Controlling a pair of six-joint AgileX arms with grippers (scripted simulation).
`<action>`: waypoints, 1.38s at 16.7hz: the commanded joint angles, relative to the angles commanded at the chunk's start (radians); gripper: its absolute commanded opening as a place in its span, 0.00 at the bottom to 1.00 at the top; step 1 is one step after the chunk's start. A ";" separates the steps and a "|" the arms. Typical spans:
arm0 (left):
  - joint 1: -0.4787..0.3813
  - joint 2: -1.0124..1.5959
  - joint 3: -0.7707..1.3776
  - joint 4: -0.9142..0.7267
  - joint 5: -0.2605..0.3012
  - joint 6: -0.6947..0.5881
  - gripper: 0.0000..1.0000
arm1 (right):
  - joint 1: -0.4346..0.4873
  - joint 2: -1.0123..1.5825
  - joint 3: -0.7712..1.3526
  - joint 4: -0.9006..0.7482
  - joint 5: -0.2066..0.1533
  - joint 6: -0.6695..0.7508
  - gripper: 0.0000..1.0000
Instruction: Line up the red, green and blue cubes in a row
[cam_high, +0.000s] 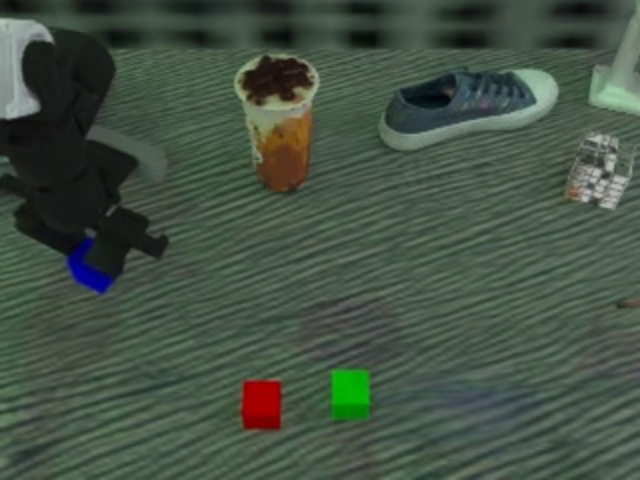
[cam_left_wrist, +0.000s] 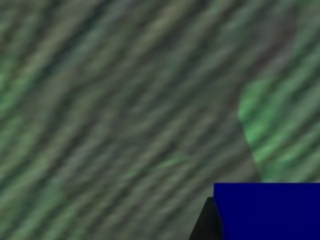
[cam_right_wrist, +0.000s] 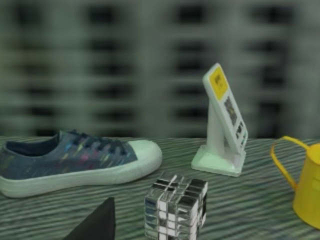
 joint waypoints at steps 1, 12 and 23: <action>0.002 -0.012 0.011 -0.016 -0.001 -0.001 0.00 | 0.000 0.000 0.000 0.000 0.000 0.000 1.00; -0.162 0.066 0.144 -0.078 -0.007 -0.226 0.00 | 0.000 0.000 0.000 0.000 0.000 0.000 1.00; -0.716 0.292 0.531 -0.272 -0.034 -1.160 0.00 | 0.000 0.000 0.000 0.000 0.000 0.000 1.00</action>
